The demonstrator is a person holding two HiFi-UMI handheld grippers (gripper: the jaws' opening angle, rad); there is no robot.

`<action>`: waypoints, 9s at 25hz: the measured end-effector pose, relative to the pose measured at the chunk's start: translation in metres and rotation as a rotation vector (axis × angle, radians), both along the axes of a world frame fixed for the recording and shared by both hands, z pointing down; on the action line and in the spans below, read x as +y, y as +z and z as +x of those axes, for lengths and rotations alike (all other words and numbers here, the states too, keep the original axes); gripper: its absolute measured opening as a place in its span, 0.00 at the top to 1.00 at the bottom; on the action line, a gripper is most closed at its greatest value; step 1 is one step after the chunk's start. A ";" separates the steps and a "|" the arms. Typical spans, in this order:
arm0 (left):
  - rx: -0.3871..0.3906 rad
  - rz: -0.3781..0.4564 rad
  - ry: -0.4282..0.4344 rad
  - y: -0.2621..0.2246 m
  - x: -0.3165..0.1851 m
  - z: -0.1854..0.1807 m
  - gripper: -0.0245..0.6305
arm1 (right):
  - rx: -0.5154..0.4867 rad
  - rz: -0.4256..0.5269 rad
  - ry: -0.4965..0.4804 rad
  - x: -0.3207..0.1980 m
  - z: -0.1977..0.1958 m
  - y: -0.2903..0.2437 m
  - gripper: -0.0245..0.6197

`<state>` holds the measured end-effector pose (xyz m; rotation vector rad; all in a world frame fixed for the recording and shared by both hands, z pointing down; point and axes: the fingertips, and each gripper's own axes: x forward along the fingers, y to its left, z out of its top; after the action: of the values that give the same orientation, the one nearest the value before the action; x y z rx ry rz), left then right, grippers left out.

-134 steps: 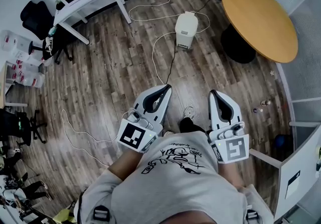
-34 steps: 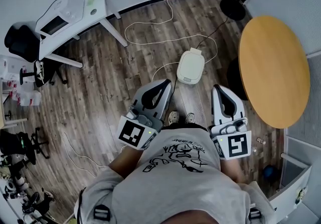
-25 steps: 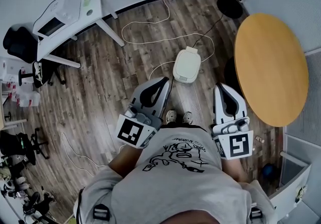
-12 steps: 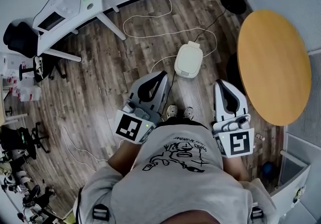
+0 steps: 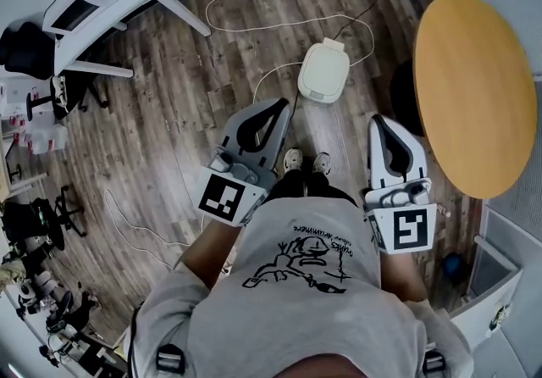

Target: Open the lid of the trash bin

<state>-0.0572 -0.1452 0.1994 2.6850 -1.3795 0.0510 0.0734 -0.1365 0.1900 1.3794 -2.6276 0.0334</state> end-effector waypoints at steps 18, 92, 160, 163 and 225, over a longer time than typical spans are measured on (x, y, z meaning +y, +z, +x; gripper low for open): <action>-0.023 -0.121 0.011 0.111 -0.025 0.011 0.94 | 0.069 -0.124 -0.001 -0.021 0.008 0.113 0.95; -0.144 -0.308 0.075 0.454 -0.093 0.034 0.94 | 0.627 -0.302 -0.291 -0.085 -0.041 0.568 0.90; -0.136 -0.315 0.041 0.411 -0.078 0.029 0.94 | 0.587 -0.548 -0.241 -0.109 -0.039 0.612 0.83; -0.128 -0.296 0.028 0.390 -0.081 0.027 0.94 | 0.559 -0.529 -0.217 -0.113 -0.034 0.583 0.84; 0.040 0.083 0.082 -0.055 0.020 0.044 0.94 | -0.019 0.048 -0.070 -0.001 0.020 -0.045 0.95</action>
<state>-0.0132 -0.1248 0.1446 2.7930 -1.2875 -0.0538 0.0931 -0.1375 0.1452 1.3064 -2.7070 -0.0258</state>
